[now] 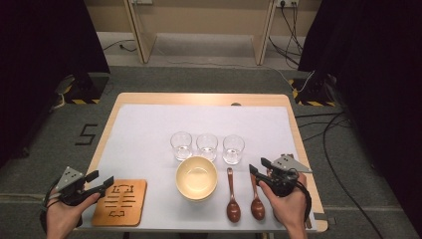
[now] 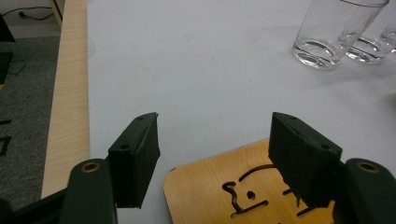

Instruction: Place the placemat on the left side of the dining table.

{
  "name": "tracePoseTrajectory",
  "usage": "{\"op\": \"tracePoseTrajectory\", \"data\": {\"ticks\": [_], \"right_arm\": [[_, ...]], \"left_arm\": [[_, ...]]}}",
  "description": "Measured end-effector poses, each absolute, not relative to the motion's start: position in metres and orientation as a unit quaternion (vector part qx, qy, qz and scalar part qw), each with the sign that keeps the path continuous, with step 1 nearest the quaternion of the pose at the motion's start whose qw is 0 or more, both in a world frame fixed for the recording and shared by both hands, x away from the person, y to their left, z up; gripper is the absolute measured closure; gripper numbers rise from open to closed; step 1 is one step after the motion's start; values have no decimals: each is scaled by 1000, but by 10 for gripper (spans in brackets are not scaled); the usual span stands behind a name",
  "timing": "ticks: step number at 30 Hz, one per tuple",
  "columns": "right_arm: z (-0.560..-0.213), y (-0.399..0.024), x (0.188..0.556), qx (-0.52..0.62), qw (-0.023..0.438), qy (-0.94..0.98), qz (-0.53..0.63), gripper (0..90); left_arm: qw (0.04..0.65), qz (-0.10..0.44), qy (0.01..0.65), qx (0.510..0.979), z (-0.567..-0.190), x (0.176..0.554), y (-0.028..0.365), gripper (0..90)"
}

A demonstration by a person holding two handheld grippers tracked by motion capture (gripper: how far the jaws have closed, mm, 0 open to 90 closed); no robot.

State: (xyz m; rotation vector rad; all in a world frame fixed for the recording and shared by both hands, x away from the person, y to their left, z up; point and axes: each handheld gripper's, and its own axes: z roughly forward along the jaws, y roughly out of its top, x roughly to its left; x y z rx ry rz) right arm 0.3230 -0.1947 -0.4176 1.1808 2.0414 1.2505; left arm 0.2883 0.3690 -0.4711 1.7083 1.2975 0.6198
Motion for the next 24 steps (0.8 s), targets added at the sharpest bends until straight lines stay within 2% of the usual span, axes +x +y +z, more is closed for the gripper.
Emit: {"op": "tracePoseTrajectory", "data": {"ticks": [9, 15, 24], "right_arm": [[-405, -181, 328, 413, 231, 746, 469, 476], [-390, -154, 325, 376, 234, 754, 485, 479], [-384, -111, 327, 338, 205, 768, 503, 464]], "left_arm": [[440, 241, 521, 690, -471, 291, 364, 330], [450, 244, 515, 688, -464, 283, 363, 333], [454, 237, 521, 683, -466, 277, 371, 336]]}}
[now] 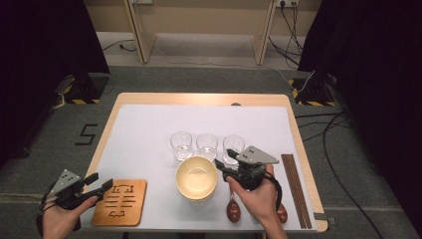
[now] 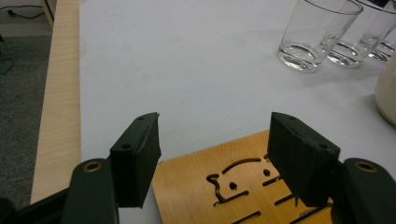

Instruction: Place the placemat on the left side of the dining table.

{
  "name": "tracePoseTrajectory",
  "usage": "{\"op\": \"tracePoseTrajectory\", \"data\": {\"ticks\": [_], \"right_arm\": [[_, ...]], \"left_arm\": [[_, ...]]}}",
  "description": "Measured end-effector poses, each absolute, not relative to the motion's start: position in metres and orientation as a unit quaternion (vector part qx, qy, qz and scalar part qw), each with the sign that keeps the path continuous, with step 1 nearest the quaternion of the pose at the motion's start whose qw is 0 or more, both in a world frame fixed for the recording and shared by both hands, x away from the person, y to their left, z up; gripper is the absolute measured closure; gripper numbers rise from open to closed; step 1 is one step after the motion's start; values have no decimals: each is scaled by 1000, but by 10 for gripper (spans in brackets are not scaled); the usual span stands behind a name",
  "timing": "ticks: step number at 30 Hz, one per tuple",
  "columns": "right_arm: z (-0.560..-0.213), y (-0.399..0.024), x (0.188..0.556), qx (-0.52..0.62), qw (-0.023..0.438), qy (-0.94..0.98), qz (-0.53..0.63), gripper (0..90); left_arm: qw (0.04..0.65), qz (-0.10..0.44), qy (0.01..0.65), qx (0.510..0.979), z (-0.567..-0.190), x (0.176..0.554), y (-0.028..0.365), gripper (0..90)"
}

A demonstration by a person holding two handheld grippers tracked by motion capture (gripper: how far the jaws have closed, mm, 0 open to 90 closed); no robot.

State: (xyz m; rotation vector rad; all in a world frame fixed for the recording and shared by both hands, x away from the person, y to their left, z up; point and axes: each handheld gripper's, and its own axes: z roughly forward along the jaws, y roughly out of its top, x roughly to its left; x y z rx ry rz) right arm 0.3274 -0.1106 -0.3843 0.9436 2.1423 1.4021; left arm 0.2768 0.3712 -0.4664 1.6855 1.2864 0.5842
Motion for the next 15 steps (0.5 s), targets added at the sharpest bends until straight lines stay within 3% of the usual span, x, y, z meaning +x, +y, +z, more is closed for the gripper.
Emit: {"op": "tracePoseTrajectory", "data": {"ticks": [15], "right_arm": [[-383, -46, 332, 281, 164, 799, 506, 439]], "left_arm": [[444, 229, 527, 688, -470, 270, 376, 338]]}}
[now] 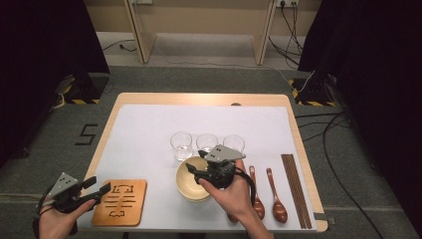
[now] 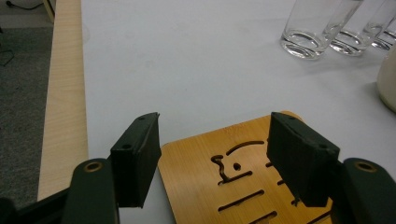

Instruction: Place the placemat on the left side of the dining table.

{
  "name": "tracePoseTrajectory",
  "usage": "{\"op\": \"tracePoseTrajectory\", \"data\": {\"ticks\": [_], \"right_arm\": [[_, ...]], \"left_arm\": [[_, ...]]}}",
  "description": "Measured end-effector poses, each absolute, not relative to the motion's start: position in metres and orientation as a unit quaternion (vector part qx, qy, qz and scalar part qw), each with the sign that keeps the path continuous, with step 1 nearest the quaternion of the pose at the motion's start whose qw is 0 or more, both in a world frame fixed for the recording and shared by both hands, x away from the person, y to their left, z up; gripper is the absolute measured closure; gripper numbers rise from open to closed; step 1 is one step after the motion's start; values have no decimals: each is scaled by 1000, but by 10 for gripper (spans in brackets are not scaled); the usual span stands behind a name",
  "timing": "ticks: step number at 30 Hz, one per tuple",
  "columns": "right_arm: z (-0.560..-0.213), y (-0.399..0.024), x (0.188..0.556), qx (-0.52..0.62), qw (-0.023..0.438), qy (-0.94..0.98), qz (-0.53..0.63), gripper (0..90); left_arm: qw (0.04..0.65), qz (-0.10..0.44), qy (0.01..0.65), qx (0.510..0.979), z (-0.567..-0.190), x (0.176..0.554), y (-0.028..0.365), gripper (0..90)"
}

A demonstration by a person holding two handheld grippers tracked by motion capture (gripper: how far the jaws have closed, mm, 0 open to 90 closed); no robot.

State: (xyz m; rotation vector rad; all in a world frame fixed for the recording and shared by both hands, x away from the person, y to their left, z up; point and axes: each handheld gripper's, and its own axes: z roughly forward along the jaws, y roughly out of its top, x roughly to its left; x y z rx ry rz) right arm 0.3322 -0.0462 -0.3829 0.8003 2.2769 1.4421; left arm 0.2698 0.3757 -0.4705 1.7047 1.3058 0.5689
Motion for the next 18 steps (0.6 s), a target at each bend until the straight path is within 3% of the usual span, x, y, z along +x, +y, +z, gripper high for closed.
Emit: {"op": "tracePoseTrajectory", "data": {"ticks": [18], "right_arm": [[-384, -3, 326, 243, 140, 825, 491, 410]], "left_arm": [[438, 218, 537, 687, -479, 266, 379, 334]]}}
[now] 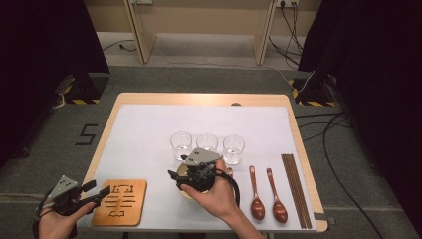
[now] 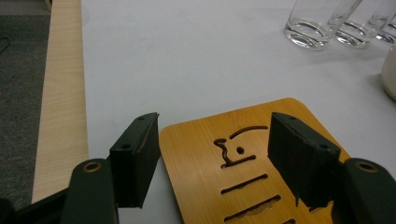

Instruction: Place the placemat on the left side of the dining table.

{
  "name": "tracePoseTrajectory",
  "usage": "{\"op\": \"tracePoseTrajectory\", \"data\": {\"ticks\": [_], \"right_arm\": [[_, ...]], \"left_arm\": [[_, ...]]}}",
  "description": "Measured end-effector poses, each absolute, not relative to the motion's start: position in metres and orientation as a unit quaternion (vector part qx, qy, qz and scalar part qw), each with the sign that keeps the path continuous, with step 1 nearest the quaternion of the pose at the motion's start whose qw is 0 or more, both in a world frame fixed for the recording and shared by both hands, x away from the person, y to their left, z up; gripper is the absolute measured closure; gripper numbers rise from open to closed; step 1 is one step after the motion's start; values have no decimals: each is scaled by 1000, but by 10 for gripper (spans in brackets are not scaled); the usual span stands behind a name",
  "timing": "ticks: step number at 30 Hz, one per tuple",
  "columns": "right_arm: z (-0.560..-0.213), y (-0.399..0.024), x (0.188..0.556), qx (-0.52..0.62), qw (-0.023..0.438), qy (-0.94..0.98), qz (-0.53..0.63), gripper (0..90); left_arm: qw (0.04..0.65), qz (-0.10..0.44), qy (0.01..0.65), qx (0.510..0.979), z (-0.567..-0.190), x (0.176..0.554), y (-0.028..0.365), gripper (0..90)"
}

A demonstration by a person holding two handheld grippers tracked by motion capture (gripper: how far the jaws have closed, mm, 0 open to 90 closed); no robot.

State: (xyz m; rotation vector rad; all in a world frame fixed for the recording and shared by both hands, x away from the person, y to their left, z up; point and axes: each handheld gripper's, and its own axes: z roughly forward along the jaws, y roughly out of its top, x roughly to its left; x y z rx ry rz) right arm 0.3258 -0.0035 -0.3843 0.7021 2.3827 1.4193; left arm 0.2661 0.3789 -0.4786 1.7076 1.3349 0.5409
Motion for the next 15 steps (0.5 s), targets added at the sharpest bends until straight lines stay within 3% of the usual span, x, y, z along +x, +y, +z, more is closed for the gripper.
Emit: {"op": "tracePoseTrajectory", "data": {"ticks": [15], "right_arm": [[-399, 45, 318, 204, 101, 851, 474, 405]], "left_arm": [[433, 206, 552, 683, -484, 265, 384, 334]]}}
